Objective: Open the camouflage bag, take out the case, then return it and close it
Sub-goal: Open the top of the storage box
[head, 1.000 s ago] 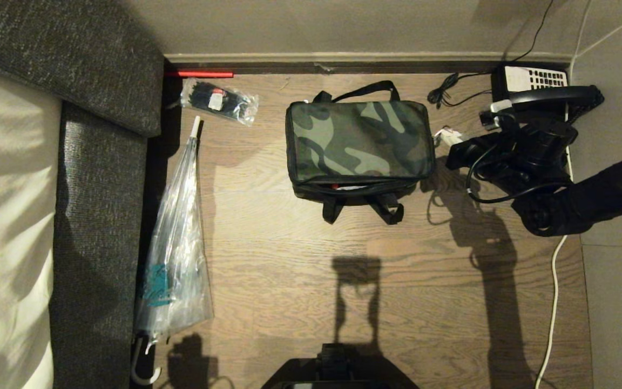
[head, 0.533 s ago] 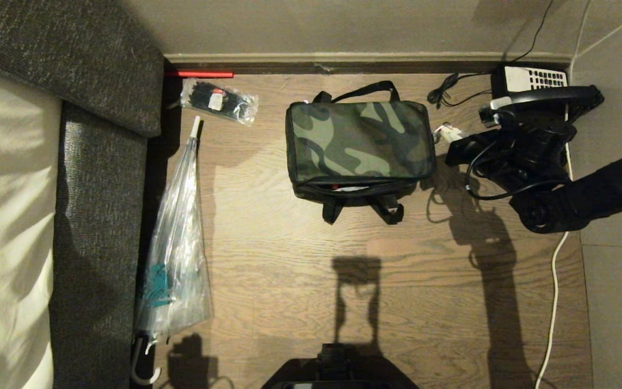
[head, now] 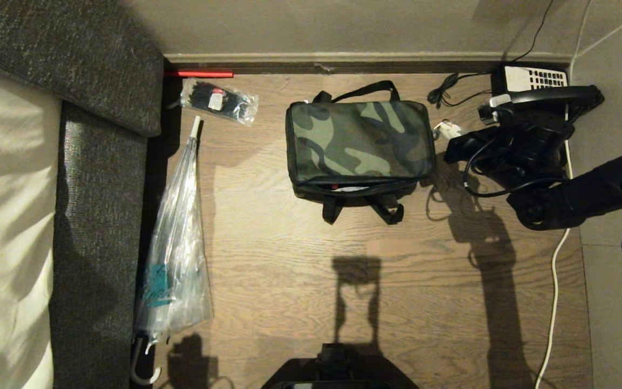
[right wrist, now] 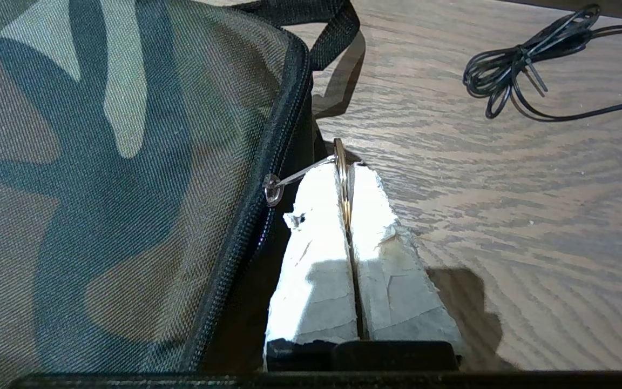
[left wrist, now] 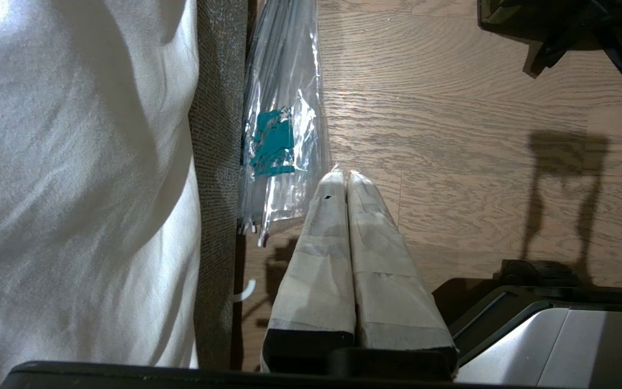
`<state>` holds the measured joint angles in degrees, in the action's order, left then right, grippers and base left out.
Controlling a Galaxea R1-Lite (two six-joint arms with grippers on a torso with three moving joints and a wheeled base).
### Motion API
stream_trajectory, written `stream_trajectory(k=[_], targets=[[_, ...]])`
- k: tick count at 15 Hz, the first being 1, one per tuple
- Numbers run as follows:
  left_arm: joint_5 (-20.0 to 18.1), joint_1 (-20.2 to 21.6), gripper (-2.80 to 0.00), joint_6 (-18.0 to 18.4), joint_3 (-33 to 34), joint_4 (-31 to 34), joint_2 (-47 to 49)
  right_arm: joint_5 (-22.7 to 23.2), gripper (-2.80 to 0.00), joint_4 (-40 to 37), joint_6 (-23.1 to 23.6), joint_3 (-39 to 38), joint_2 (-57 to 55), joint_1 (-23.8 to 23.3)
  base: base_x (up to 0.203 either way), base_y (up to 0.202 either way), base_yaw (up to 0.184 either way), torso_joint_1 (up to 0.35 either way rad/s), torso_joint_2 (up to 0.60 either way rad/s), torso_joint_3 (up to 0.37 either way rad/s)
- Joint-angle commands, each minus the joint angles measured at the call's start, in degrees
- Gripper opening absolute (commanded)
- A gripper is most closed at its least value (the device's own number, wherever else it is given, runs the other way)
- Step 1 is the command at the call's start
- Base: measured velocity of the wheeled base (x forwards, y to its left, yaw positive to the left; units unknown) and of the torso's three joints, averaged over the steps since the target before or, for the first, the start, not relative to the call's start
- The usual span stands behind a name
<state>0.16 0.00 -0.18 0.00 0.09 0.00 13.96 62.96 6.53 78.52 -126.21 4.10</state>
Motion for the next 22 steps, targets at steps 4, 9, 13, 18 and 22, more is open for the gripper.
stream_trajectory(k=[4,9,13,18,22], targets=[[0.02,0.00,-2.80,0.01,0.09,0.00,0.00,0.10,-2.80,-0.12,0.06,1.54,-0.62,0.03,0.000,0.000,0.000,0.000,0.00,0.000],[0.02,0.00,-2.80,0.01,0.03,0.00,0.00,0.01,-2.80,-0.03,0.06,2.57,-1.23,-0.05,0.000,0.000,0.000,0.000,0.00,0.000],[0.02,0.00,-2.80,-0.01,0.00,0.00,0.00,0.04,-2.80,0.00,0.06,3.37,-1.68,-0.32,0.000,0.000,0.000,0.000,0.00,0.000],[0.02,0.00,-2.80,-0.05,0.09,0.00,0.00,0.10,-2.80,-0.06,0.06,4.90,-2.28,-0.32,0.000,0.000,0.000,0.000,0.00,0.000],[0.02,0.00,-2.80,-0.08,0.09,0.00,0.00,0.10,-2.80,-0.12,0.06,6.29,-3.08,-0.49,0.000,0.000,0.000,0.000,0.00,0.000]])
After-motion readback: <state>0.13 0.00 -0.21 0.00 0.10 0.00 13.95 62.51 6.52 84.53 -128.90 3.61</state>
